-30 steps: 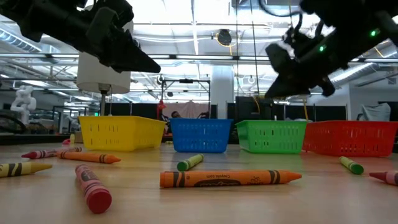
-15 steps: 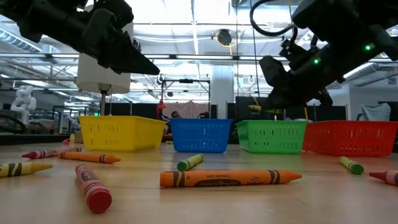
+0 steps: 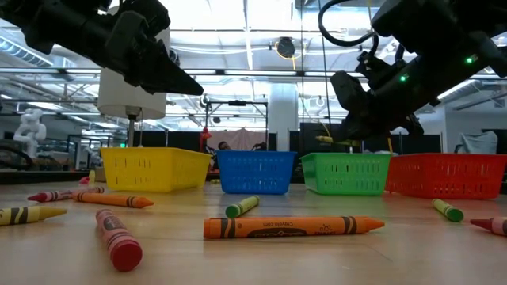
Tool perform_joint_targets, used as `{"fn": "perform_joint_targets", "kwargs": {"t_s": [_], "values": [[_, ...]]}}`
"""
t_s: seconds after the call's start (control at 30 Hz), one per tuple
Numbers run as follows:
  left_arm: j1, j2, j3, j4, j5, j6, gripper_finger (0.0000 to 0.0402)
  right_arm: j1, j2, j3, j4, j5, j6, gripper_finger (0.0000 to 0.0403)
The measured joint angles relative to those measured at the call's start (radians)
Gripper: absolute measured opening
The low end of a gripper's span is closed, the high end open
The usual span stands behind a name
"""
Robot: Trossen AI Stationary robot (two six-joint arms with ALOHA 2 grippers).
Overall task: Sort crayons
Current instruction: Put the yellow crayon into the green bin
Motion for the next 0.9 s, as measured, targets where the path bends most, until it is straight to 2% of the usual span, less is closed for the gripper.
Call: {"fn": "perform_joint_targets", "kwargs": {"t_s": [0.57,0.73,0.9], "values": [[-0.04,0.0,0.0,0.002,0.001,0.0,0.0074,0.005,0.0,0.0,0.059,-0.055,-0.05,0.0004],[-0.071,0.0,0.0,0.002,0.001,0.005,0.0074,0.005,0.0,0.0,0.163,-0.079,-0.109,0.0004],[-0.093,0.0,0.0,0.002,0.001,0.006,0.0074,0.007,0.0,0.0,0.336,-0.079,-0.246,0.0004]]}}
